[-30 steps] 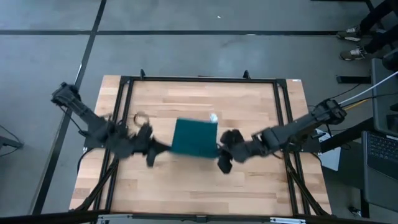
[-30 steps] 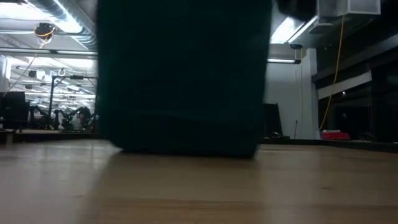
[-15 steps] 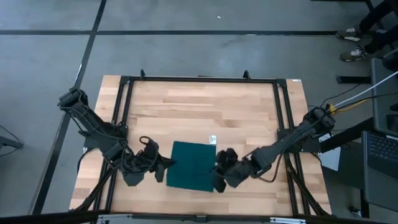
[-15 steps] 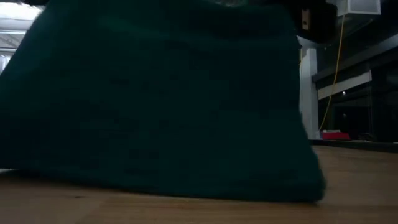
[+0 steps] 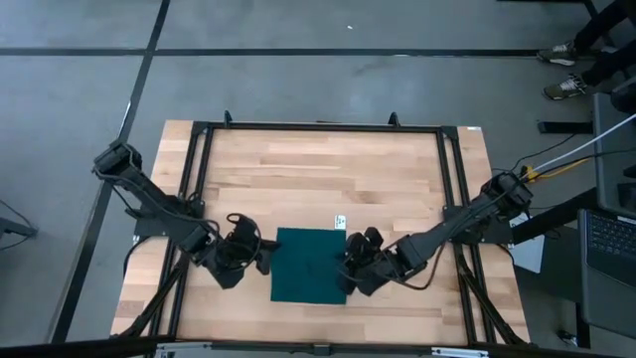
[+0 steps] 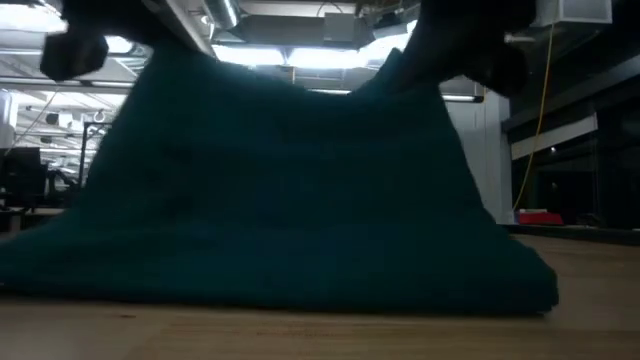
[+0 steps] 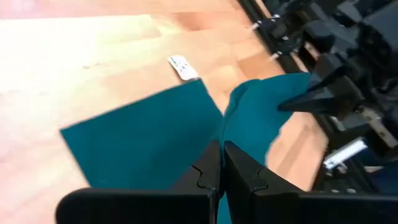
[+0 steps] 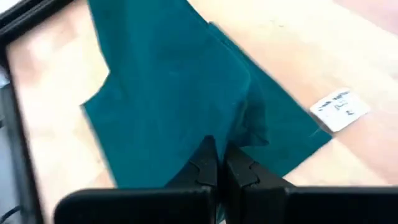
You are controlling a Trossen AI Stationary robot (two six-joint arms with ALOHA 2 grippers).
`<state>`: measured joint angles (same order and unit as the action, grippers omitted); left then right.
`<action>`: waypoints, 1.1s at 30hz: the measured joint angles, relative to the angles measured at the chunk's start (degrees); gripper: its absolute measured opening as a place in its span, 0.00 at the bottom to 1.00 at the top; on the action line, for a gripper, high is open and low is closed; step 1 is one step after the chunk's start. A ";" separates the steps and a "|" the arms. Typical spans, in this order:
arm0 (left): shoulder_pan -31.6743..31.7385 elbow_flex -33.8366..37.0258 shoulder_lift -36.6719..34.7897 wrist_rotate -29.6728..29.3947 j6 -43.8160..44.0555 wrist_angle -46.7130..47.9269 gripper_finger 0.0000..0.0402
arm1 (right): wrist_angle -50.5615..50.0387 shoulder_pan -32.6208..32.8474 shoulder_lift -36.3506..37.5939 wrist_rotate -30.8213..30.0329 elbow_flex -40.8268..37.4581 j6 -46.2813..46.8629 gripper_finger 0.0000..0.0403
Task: Fold microfiber towels
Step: Fold the blue napkin
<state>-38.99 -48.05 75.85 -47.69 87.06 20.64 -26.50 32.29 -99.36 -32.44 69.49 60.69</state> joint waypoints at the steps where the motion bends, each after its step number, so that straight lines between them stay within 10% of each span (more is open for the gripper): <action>1: 0.71 0.42 0.00 0.23 -0.49 -0.31 0.01 | 0.54 -0.40 -0.01 -0.03 -0.38 -0.03 0.00; 28: 13.73 1.76 0.13 3.75 -15.19 0.59 0.25 | 8.78 -7.25 0.01 -1.65 -8.86 -1.06 0.23; 33: 14.49 1.76 0.13 11.48 -20.59 1.85 0.23 | 12.81 -7.86 0.01 -0.36 -9.99 -1.61 0.27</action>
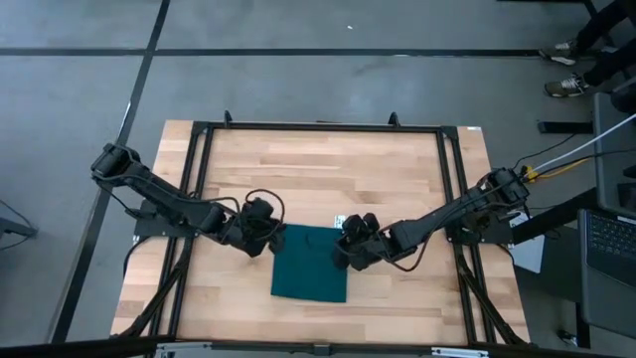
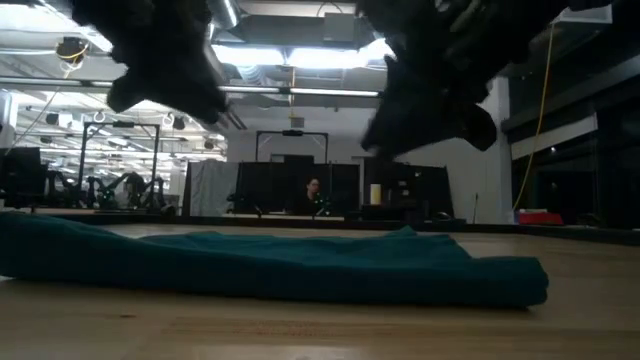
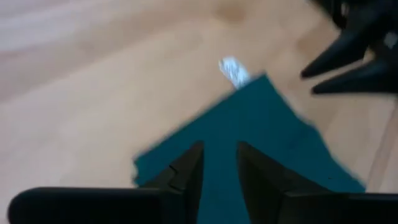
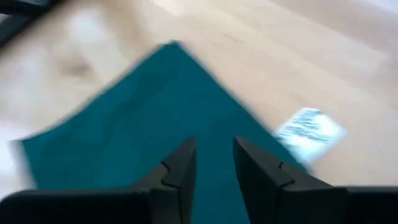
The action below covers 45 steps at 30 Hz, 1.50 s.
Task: Fold microfiber towels
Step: Fold the blue napkin
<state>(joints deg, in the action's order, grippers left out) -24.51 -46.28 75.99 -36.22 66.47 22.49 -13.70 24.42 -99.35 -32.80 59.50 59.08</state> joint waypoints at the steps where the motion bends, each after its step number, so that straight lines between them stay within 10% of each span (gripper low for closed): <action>1: -0.53 0.00 0.00 1.40 0.00 1.09 0.22 | 2.62 0.39 0.00 1.27 -0.24 -0.74 0.28; 11: -9.73 0.07 3.41 9.34 -1.77 7.05 0.13 | 13.41 7.37 0.00 8.24 -1.85 1.69 0.24; 34: -18.72 -1.12 28.30 12.62 14.67 -26.92 0.01 | 19.28 15.88 -0.57 -1.35 -1.79 8.10 0.12; 45: -27.14 -13.30 30.04 7.10 23.60 -14.81 0.01 | 18.99 18.97 -0.57 -3.88 -1.79 11.03 0.12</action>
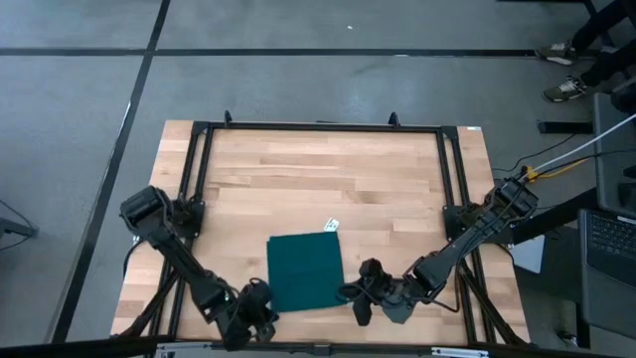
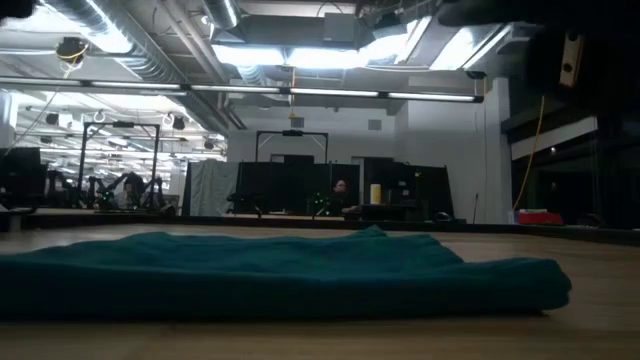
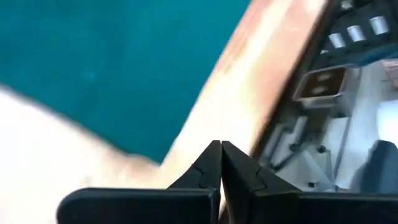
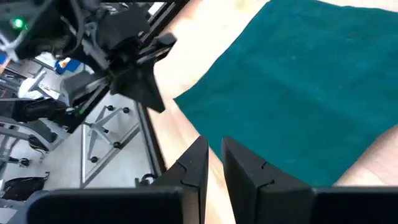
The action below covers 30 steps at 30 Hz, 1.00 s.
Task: Fold microfiber towels
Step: Fold the blue napkin
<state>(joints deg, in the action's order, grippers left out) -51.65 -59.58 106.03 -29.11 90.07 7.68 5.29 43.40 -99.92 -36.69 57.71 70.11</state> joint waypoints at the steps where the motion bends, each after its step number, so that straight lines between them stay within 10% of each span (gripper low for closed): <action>1: -0.31 -0.24 0.80 -0.43 1.16 0.79 0.01 | -0.42 -0.02 -0.07 -0.16 0.00 -0.06 0.12; 6: 0.04 -0.71 1.37 -8.42 -0.11 4.46 0.01 | -1.40 -1.61 -0.77 2.97 0.00 -2.11 0.12; 16: -2.28 -3.81 1.71 -4.41 -33.74 14.79 0.03 | -8.31 -0.76 -1.03 15.99 0.04 -13.89 0.15; 30: -1.31 -3.81 1.69 -2.77 -48.75 10.29 0.11 | -9.75 -2.21 -4.89 19.97 0.02 -22.83 0.46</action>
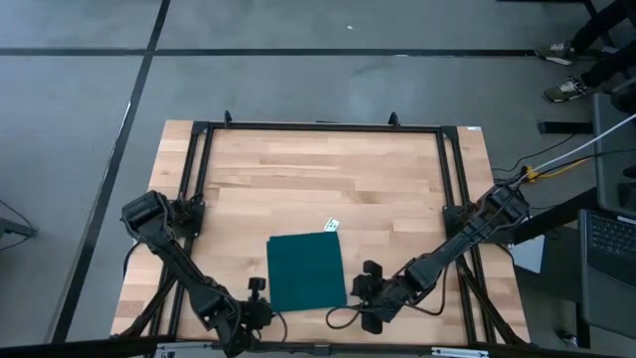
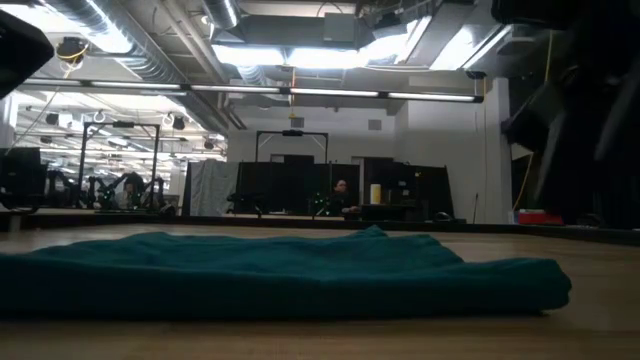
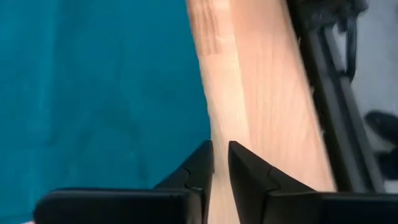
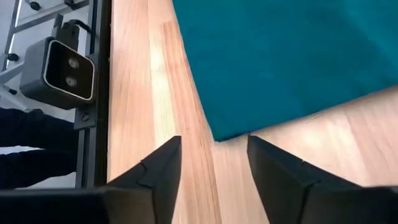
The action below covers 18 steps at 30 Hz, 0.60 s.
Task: Fold microfiber towels
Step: Fold the blue napkin
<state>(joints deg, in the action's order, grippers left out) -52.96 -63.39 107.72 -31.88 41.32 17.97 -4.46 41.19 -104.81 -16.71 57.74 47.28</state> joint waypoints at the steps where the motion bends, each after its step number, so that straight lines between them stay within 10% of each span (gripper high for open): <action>1: 0.17 0.01 0.00 0.49 -0.57 0.75 0.13 | 0.40 -0.27 -0.20 0.25 0.00 -0.24 0.48; 18: 1.48 3.14 0.00 -0.11 -0.54 0.98 0.24 | 8.11 -3.65 -5.38 5.50 0.00 -6.61 0.43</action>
<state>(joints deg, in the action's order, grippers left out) -51.47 -60.25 107.72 -32.00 40.78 18.95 3.65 37.54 -110.18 -11.22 57.74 40.67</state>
